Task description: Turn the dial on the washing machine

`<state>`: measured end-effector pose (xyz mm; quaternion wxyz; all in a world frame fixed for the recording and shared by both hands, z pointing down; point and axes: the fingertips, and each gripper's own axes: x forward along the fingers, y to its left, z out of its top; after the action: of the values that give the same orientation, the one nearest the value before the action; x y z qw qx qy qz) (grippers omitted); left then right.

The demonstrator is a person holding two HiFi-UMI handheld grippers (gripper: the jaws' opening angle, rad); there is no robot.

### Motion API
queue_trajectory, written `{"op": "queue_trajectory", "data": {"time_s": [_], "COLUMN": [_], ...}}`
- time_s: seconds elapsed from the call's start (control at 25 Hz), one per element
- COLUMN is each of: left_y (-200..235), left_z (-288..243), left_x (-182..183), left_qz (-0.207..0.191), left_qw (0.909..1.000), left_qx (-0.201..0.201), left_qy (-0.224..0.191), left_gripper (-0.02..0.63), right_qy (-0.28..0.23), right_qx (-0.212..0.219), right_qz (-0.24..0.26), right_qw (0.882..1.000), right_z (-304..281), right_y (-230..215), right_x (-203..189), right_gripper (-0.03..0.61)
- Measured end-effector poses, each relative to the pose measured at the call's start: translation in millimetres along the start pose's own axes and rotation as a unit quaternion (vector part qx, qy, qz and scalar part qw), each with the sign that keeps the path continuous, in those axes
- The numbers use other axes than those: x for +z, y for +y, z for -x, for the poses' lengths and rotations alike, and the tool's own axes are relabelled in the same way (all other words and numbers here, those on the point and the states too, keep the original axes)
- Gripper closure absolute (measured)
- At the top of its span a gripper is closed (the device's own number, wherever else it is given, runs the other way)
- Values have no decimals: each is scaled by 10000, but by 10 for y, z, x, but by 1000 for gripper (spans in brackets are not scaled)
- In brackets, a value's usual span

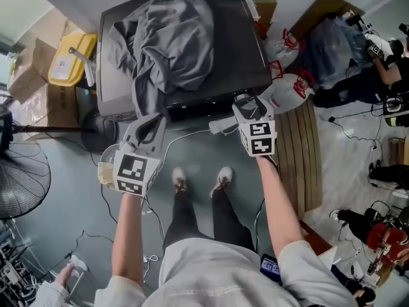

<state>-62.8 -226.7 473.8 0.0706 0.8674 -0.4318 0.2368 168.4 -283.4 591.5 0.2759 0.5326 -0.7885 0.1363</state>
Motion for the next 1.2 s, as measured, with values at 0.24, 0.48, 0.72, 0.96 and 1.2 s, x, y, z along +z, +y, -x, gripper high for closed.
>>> {"op": "queue_trajectory", "data": {"time_s": [0.24,0.48,0.72,0.96,1.2], "left_y": [41,19,-19,-109,-161], "left_z": [-46,27,40,13,11], "left_x": [-111,-236,-286,-251,-235], "left_qz": [-93,-56,49,64,101], "left_qw": [9999,9999,9999,9999,9998], "left_qx": [0,2,-10,-92,-110], "left_qy": [70,153,164,121,105], "left_gripper": [598,597,598,597,597], "right_qy": [212,96,30,-96,-157], "right_qx": [-354,-285,39,572,797], "right_qz": [82,-510,-1087,-2083,-2498], "right_qw": [9991,9982,9941,9763,9649], "right_z": [-204,-253,-258,-261,-265], "right_y": [-57,-52,-73,-100,-107], "right_x": [-184,-203,-218,-217,-223], "right_gripper": [287,296,298,298,298]}}
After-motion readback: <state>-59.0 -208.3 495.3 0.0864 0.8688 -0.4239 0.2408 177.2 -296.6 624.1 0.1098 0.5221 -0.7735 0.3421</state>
